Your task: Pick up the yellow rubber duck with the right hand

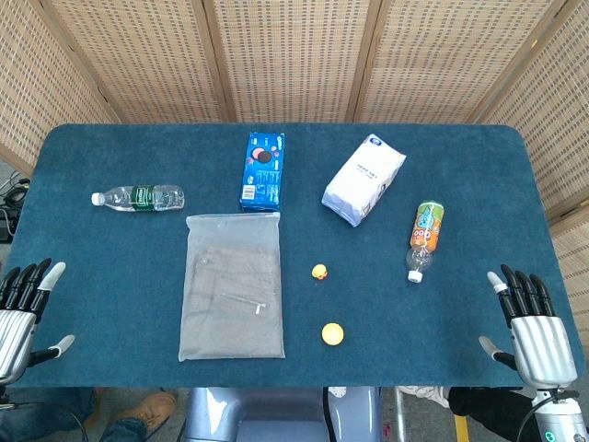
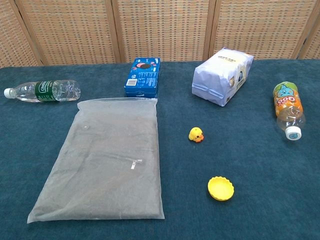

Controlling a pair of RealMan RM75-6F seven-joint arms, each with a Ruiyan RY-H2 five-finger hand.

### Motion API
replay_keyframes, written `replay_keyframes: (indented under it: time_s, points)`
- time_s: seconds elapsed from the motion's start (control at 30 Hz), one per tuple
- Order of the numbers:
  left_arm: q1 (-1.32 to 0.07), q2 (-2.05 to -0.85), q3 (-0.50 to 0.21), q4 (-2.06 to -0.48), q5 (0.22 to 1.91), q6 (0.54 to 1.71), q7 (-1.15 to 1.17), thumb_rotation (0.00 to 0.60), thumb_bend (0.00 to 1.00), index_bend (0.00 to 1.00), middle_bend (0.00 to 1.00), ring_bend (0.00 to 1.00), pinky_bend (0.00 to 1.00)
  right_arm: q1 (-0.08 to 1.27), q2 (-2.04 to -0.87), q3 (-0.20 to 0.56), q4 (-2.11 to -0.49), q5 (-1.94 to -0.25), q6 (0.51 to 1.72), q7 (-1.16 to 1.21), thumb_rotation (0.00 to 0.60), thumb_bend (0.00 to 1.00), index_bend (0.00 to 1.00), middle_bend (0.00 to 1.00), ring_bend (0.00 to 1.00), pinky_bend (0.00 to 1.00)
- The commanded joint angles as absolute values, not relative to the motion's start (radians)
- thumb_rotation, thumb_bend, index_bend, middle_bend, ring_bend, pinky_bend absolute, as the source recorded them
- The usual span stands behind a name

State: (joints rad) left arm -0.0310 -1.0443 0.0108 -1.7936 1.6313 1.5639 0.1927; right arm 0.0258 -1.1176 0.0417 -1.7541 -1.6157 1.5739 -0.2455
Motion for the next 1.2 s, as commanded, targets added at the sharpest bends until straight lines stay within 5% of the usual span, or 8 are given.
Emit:
replay_keyframes:
  time_s: [0.03,0.33,0.6,0.83,1.2]
  points:
    - [-0.031,-1.046,0.011,-1.792,1.633,1.564,0.193,0.600,0.01,0.00,0.00,0.00,0.00,0.026,-1.117,0.041,-1.753,-1.614,1.571,-0.246,0.600,0.00,0.05,0.00,0.00,0.00]
    - [-0.029,-1.053,0.008,-1.782,1.645,1.579,0.182,0.600,0.01,0.00,0.00,0.00,0.00,0.049,-1.124,0.040,-1.751,-1.613,1.529,-0.252,0.600,0.00,0.09,0.00,0.00,0.00]
    - [-0.056,-1.077,-0.017,-1.782,1.580,1.523,0.228,0.600,0.01,0.00,0.00,0.00,0.00,0.315,-1.140,0.164,-1.850,-1.531,1.189,-0.408,0.600,0.00,0.15,0.00,0.00,0.00]
    - [-0.077,-1.097,-0.033,-1.771,1.530,1.482,0.256,0.600,0.01,0.00,0.00,0.00,0.00,0.504,-1.332,0.244,-1.675,-1.397,1.014,-0.478,0.600,0.00,0.33,0.00,0.00,0.00]
    - [-0.106,-1.117,-0.049,-1.753,1.466,1.430,0.280,0.600,0.02,0.00,0.00,0.00,0.00,0.672,-1.562,0.277,-1.532,-1.089,0.895,-0.610,0.600,0.03,0.38,0.00,0.00,0.00]
